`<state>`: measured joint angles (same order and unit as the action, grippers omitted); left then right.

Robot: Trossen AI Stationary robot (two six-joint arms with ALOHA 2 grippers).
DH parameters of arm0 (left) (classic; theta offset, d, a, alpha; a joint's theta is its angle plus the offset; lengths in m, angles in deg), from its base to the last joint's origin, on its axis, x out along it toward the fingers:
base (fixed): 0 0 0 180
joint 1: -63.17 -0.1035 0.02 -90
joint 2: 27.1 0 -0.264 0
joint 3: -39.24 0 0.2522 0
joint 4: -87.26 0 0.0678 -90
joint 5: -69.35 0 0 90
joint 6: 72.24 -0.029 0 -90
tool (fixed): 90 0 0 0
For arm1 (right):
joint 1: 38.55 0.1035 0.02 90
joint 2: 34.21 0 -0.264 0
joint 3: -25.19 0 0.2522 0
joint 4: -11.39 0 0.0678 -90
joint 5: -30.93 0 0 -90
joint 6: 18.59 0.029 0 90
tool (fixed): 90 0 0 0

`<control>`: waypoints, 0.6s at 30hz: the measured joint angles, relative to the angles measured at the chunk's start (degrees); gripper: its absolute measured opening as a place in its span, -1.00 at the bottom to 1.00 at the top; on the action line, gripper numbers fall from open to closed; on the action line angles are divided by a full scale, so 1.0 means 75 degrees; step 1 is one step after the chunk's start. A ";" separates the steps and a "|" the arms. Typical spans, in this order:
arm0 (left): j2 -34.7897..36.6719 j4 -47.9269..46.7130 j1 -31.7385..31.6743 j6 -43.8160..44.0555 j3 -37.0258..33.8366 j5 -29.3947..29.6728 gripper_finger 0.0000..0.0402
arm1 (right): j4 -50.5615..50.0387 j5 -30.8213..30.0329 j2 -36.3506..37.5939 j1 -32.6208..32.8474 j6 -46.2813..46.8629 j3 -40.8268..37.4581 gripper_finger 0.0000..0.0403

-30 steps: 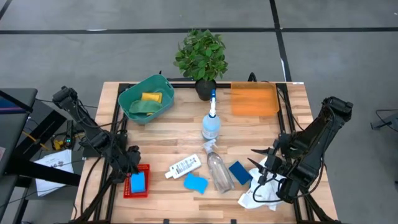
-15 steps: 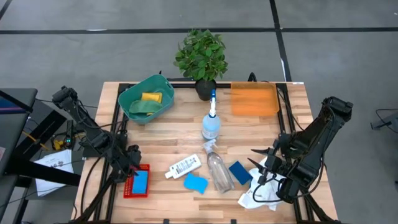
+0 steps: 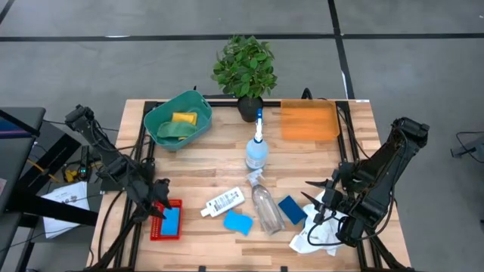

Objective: Pick & Place Kitchen Items
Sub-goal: Put the blue sponge into the red bin

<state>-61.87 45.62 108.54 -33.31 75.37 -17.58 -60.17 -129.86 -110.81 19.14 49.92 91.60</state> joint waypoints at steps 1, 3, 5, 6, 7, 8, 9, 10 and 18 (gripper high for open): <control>0.0089 0.0119 0.0000 -0.0092 0.0000 0.0016 -0.03 | 0.0000 0.0000 0.0000 -0.0003 0.0000 0.0000 -0.15; 0.0226 0.0406 0.0000 -0.0274 0.0003 0.0023 -0.03 | 0.0003 -0.0001 0.0000 -0.0002 0.0000 0.0000 -0.15; 0.0287 0.0687 0.0001 -0.0428 0.0003 0.0048 -0.03 | 0.0003 0.0000 0.0000 0.0000 0.0001 0.0000 -0.15; 0.0291 0.0820 0.0003 -0.0518 0.0003 0.0073 -0.04 | 0.0003 0.0001 0.0000 -0.0003 0.0003 0.0000 -0.15; 0.0291 0.0952 0.0003 -0.0569 0.0003 0.0076 -0.05 | 0.0003 0.0001 0.0000 0.0000 0.0003 0.0000 -0.15; 0.0291 0.1040 0.0003 -0.0640 0.0003 0.0092 -0.06 | 0.0003 0.0001 0.0000 -0.0003 0.0003 0.0000 -0.15; 0.0291 0.1101 0.0003 -0.0737 0.0003 0.0137 -0.08 | 0.0003 0.0001 0.0000 -0.0003 0.0006 0.0000 -0.15; 0.0288 0.1157 0.0003 -0.0793 0.0003 0.0189 -0.10 | 0.0003 0.0001 0.0000 -0.0003 0.0005 0.0000 -0.15; 0.0202 0.1487 0.0000 -0.1109 0.0003 0.0963 -0.22 | 0.0029 0.0004 0.0000 -0.0003 0.0065 0.0000 -0.15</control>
<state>-60.36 56.78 108.54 -41.63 75.39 -10.36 -59.96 -129.84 -110.81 19.12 50.41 91.60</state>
